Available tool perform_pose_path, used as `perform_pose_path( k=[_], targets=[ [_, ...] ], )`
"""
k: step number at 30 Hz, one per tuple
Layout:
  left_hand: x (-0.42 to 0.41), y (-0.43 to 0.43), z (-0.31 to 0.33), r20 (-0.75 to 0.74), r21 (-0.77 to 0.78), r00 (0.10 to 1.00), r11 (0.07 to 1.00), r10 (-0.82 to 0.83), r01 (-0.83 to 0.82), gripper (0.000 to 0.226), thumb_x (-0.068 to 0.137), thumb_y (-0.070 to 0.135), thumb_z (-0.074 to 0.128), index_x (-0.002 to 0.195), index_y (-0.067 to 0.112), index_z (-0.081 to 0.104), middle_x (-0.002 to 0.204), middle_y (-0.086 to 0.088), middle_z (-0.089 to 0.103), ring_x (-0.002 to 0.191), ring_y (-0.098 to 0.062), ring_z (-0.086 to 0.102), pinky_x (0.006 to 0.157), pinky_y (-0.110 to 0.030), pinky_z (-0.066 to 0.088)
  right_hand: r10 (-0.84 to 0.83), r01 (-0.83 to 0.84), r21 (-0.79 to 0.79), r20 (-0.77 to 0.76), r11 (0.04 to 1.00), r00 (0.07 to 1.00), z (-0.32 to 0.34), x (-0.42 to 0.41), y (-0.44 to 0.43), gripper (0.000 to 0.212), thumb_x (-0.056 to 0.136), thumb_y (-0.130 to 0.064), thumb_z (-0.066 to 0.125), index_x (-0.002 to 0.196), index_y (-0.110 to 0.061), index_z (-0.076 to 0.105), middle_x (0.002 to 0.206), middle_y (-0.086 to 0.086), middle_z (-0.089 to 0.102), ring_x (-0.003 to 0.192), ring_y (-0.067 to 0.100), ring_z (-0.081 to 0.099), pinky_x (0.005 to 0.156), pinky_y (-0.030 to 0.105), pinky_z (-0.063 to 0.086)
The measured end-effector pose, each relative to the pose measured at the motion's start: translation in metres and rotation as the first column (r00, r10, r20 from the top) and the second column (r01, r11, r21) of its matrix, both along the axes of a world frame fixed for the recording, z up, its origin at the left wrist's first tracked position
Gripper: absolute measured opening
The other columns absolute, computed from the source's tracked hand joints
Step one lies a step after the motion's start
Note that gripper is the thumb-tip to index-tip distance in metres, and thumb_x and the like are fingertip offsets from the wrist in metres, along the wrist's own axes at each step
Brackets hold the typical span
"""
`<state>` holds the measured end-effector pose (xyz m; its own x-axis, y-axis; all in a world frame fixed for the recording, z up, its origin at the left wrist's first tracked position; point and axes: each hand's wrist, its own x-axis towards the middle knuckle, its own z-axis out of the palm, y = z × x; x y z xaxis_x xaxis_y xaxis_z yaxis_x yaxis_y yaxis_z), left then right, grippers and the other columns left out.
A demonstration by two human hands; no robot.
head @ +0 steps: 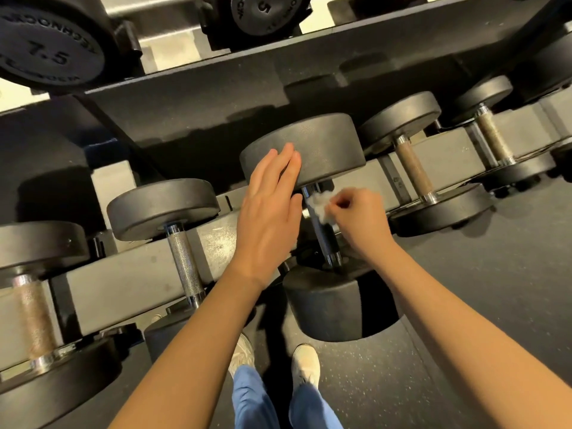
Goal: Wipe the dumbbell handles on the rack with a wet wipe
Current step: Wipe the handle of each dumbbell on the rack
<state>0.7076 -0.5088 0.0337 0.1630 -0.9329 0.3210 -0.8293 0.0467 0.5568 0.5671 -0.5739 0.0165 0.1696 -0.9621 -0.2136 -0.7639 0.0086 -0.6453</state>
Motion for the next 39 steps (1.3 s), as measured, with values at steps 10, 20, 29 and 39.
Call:
perform_pose_path(
  k=[10, 20, 29, 39],
  targets=[
    [-0.002, 0.000, -0.002, 0.003, -0.018, 1.000, 1.000, -0.001, 0.001, 0.056, 0.093, 0.001, 0.053, 0.146, 0.005, 0.034, 0.152, -0.009, 0.033, 0.143, -0.022, 0.021, 0.116, -0.014, 0.003, 0.177, -0.142, 0.172, -0.211, 0.975, 0.961, -0.005, -0.016, 0.010, 0.011, 0.080, -0.012, 0.067, 0.070, -0.007, 0.069, 0.074, 0.012, 0.067, 0.070, 0.024, 0.063, 0.061, 0.026, 0.043],
    [0.001, 0.000, -0.007, 0.007, -0.008, 1.000, 1.000, -0.015, 0.015, 0.057, 0.092, 0.001, 0.053, 0.146, 0.005, 0.034, 0.153, -0.009, 0.033, 0.144, -0.021, 0.020, 0.117, -0.016, 0.005, -0.083, 0.087, -0.079, 0.047, 0.993, 0.995, -0.005, 0.016, -0.007, 0.012, 0.086, -0.011, 0.062, 0.077, -0.008, 0.069, 0.077, 0.006, 0.067, 0.071, 0.016, 0.060, 0.063, 0.024, 0.046],
    [-0.008, 0.013, -0.002, -0.062, -0.015, 0.992, 0.994, 0.106, -0.107, 0.042, 0.092, 0.001, 0.054, 0.133, 0.007, 0.053, 0.133, -0.007, 0.051, 0.125, -0.015, 0.039, 0.107, -0.019, 0.030, 0.261, -0.222, 0.162, -0.284, 0.962, 0.923, -0.004, -0.025, 0.022, 0.010, 0.083, -0.013, 0.063, 0.081, -0.011, 0.073, 0.086, 0.009, 0.070, 0.078, 0.024, 0.066, 0.068, 0.026, 0.050],
    [-0.047, 0.036, -0.031, -0.432, 0.364, 0.902, 0.913, -0.010, 0.184, 0.051, 0.090, 0.021, 0.065, 0.138, 0.018, 0.050, 0.116, 0.014, 0.045, 0.103, -0.003, 0.049, 0.092, -0.016, 0.041, -0.027, 0.000, 0.116, 0.232, 0.993, 0.972, 0.003, -0.034, 0.029, 0.010, 0.082, -0.006, 0.069, 0.081, -0.014, 0.073, 0.072, -0.005, 0.068, 0.061, -0.001, 0.059, 0.061, 0.006, 0.045]
  ],
)
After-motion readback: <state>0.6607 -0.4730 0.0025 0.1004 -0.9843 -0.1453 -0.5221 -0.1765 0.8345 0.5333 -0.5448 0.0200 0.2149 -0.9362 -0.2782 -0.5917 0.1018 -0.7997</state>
